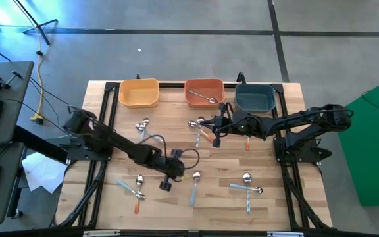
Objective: Sort silverware by color (type)
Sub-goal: Put the orange spoon into the yellow bin
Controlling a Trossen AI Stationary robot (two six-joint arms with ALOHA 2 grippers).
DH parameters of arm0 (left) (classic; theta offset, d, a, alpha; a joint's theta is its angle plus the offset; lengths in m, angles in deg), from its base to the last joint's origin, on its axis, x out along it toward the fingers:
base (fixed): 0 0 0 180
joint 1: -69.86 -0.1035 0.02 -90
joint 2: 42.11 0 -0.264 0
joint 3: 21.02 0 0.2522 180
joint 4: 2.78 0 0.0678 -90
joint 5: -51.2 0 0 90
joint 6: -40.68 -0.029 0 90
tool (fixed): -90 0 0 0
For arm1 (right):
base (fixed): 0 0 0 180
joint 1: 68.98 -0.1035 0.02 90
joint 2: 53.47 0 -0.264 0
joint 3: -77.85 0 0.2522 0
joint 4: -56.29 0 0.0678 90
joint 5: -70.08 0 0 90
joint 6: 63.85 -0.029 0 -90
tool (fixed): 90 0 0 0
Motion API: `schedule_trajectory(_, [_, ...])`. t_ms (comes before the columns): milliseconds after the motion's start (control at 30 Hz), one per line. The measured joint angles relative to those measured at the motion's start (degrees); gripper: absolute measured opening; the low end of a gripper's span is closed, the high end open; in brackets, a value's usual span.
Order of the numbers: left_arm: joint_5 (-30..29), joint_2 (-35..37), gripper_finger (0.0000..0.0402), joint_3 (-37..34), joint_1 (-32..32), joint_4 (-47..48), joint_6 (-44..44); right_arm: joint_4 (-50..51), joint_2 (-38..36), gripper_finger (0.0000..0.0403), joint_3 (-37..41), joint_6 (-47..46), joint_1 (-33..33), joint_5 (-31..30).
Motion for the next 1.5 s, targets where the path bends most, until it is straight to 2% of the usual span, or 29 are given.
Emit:
schedule_trajectory(267, [-10.1, 14.1, 0.0001, 0.0, -1.7, 18.7, 5.9, -0.3, 0.0, 0.0000, 0.0, 0.5, 0.0, 0.0])
schedule_trajectory(500, [-19.9, 23.7, 0.0001, -0.2, -6.3, 36.2, 12.8, -0.8, 0.0, 0.0000, 0.0, 1.5, 0.0, 0.0])
schedule_trajectory(733, [-30.2, 30.9, 0.0001, -0.4, -18.7, 45.5, 14.5, -1.2, 0.0, 0.0000, 0.0, 3.3, 0.1, -0.3])
schedule_trajectory(867, [-34.1, 32.1, 0.0001, -0.4, -29.9, 48.1, 8.7, -1.2, 0.0, 0.0000, 0.0, 4.2, 0.4, -1.6])
schedule_trajectory(967, [-34.4, 31.8, 0.0001, -0.4, -38.2, 46.7, -1.5, -1.0, 0.0, 0.0000, 0.0, 4.5, 1.1, -1.7])
schedule_trajectory(1133, [-32.0, 30.7, 0.0000, -0.4, -49.1, 38.1, -16.2, -0.6, 0.0, 0.0000, 0.0, 5.0, 3.0, -1.7])
schedule_trajectory(1367, [-21.7, 27.6, 0.0000, -0.4, -60.6, 34.5, -26.7, 0.6, 0.0, 0.0000, 0.0, 5.2, 5.0, -1.7])
schedule_trajectory(1500, [-19.6, 24.1, 0.0000, -0.4, -64.4, 33.6, -29.6, 0.6, 0.0, 0.0000, 0.0, 5.2, 5.7, -1.0])
